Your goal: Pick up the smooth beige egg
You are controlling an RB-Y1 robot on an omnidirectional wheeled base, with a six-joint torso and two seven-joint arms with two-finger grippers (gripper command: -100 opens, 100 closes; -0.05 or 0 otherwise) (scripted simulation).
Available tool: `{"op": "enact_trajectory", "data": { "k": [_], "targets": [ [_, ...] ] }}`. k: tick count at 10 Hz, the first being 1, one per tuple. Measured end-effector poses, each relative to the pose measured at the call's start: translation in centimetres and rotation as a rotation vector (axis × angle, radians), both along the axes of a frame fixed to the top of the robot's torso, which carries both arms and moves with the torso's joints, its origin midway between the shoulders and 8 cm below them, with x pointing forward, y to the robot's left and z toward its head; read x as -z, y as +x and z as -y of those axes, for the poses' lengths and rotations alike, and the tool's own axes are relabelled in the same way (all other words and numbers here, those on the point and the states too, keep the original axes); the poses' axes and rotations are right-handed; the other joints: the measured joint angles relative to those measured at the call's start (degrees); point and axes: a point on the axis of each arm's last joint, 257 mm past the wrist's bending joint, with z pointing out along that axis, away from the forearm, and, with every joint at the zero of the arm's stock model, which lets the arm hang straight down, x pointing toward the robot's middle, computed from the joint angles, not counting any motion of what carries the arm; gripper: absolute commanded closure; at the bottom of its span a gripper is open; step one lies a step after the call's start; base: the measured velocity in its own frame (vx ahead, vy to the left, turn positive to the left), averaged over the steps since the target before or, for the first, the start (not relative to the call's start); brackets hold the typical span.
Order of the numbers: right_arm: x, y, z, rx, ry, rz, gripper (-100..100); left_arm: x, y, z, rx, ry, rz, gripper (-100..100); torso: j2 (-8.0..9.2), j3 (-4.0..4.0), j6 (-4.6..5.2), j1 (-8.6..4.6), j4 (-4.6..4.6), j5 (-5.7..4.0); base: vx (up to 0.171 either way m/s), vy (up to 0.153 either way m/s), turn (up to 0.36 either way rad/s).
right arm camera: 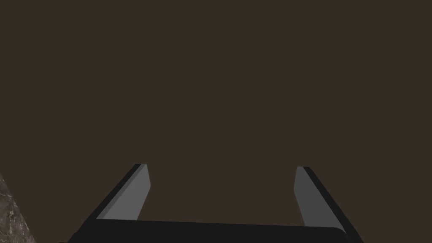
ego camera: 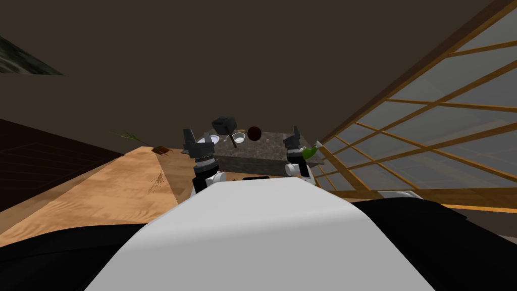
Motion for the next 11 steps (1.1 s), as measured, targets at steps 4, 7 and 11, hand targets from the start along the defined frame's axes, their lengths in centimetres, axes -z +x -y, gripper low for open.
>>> {"op": "enact_trajectory", "data": {
  "k": [4,7,11],
  "targets": [
    [1.0,2.0,0.0,-0.052,0.088,-0.072,-100,0.0,0.0,0.0,0.000,0.000,0.000,0,0.00,0.00,0.00,0.01,0.00,0.01,0.001,0.029,-0.031],
    [2.0,3.8,0.2,-0.088,0.162,-0.132,-100,0.0,0.0,0.0,0.000,0.000,0.000,0,-0.02,-0.01,0.00,0.04,-0.01,0.01,0.005,0.031,-0.030],
    [3.9,6.3,0.3,-0.138,0.283,-0.228,-100,0.0,0.0,0.0,0.000,0.000,0.000,0,-0.04,-0.03,0.00,0.08,-0.01,0.02,0.007,0.042,-0.043]
  ]
}}
